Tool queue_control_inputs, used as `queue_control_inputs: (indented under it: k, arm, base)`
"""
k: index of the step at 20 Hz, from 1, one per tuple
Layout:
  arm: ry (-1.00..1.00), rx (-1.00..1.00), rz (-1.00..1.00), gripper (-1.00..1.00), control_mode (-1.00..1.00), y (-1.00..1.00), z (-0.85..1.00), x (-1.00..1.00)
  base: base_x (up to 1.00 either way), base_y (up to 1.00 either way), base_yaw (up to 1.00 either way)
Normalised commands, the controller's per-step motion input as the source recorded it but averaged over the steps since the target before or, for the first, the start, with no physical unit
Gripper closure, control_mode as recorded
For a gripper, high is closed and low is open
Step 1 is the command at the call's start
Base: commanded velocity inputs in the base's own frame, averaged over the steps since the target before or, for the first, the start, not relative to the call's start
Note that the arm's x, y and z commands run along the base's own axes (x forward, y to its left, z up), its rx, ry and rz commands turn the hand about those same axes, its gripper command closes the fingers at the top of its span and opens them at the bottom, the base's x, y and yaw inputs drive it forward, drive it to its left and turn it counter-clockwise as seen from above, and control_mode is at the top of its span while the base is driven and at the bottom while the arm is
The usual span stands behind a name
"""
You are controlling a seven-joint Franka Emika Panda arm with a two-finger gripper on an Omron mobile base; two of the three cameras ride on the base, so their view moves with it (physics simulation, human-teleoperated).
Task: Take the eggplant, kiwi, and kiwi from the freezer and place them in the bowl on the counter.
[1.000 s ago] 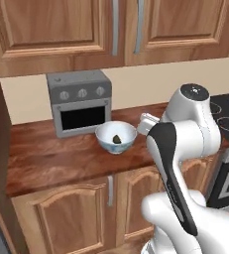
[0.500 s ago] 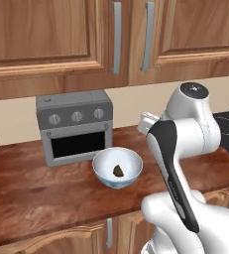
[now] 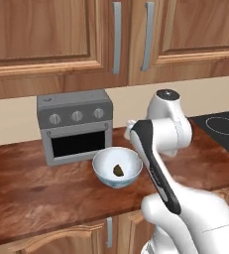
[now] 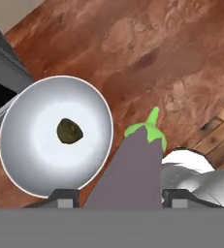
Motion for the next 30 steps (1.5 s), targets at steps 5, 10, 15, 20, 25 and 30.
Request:
queue_control_inputs:
  k: [5, 10, 15, 20, 25, 30]
  arm:
    - [0.27, -0.01, 0.03, 1.00, -1.00, 0.67, -0.73, 1.00]
    - [0.19, 0.00, 0.03, 1.00, -1.00, 0.23, -0.73, 0.98]
    - [0.03, 0.00, 0.01, 1.00, -1.00, 0.00, -0.19, 0.60]
    - [0.00, -0.03, 0.00, 1.00, -1.00, 0.04, -0.34, 0.33]
    - [0.00, -0.06, 0.00, 1.00, -1.00, 0.10, -0.60, 0.00]
    - [-0.01, -0.04, 0.00, -1.00, -1.00, 0.06, -0.18, 0.02]
  base:
    - [0.00, 0.00, 0.00]
    - [0.00, 0.00, 0.00]
    - [0.00, 0.00, 0.00]
    - [0.00, 0.00, 0.00]
    - [0.00, 0.00, 0.00]
    - [0.00, 0.00, 0.00]
